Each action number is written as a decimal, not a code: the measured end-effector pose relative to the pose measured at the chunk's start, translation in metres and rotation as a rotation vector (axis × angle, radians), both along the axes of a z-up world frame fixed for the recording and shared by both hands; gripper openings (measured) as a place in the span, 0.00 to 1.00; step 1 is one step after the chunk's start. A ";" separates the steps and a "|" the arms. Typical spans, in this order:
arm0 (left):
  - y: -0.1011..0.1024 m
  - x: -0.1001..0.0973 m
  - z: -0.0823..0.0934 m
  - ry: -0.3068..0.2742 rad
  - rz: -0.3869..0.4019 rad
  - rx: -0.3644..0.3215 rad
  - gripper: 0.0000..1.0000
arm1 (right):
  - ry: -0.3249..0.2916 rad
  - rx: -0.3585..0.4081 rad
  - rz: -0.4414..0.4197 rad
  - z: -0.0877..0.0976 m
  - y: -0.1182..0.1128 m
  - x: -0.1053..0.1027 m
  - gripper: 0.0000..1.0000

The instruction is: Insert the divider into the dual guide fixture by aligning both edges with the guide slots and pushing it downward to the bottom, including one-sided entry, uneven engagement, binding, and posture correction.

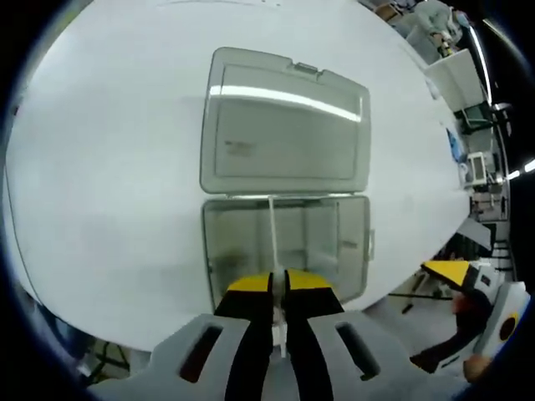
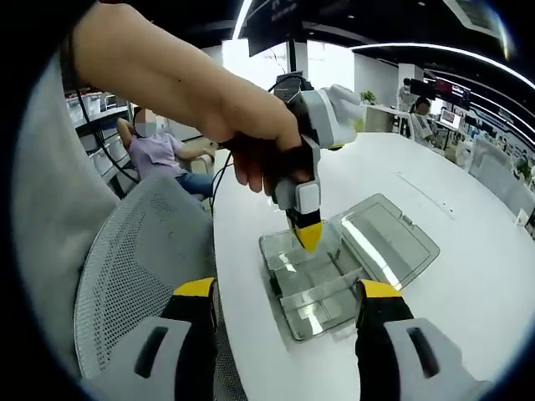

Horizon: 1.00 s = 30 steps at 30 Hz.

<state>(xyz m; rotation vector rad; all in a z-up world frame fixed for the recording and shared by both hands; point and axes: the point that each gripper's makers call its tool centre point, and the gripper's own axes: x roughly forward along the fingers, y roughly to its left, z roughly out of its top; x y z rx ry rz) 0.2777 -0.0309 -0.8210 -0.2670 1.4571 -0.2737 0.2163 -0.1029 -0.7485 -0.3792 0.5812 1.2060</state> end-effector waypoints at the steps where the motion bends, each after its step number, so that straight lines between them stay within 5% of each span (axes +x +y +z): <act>1: 0.000 0.000 0.000 0.000 -0.002 0.003 0.01 | 0.000 0.000 0.000 0.000 0.000 0.000 0.64; 30: 0.006 -0.001 -0.002 0.005 -0.006 0.023 0.01 | 0.014 0.013 -0.009 -0.001 0.001 0.000 0.64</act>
